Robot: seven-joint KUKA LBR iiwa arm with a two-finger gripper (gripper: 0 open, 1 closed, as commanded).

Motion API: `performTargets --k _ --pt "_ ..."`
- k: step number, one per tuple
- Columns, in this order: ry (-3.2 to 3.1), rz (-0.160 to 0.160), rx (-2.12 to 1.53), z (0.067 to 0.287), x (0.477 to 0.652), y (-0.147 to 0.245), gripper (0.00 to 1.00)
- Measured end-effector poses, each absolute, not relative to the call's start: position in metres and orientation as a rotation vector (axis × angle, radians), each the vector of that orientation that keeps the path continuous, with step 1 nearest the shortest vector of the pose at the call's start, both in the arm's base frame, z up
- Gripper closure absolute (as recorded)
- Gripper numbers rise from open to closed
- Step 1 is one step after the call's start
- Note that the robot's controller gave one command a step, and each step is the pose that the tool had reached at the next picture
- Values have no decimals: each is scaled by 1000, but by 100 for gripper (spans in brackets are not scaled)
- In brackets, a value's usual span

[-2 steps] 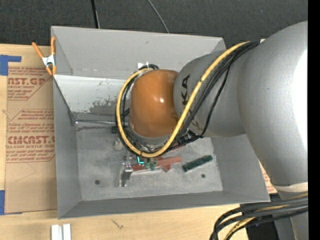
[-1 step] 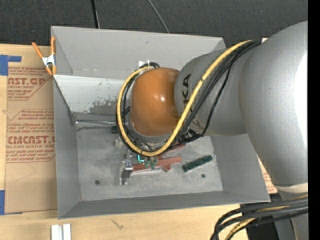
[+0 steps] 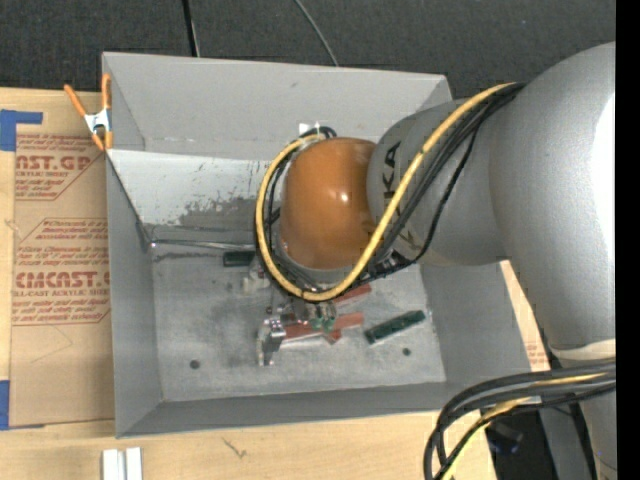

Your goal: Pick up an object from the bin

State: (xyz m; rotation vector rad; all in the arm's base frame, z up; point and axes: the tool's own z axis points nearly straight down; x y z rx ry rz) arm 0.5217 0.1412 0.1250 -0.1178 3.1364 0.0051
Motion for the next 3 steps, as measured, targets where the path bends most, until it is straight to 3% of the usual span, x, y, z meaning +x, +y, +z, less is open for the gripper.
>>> performTargets --k 1,2,3 --pt "3123 4 -244 79 513 98 100" --pt "3123 5 -244 79 513 98 100" --pt "3121 0 -289 254 508 68 100"
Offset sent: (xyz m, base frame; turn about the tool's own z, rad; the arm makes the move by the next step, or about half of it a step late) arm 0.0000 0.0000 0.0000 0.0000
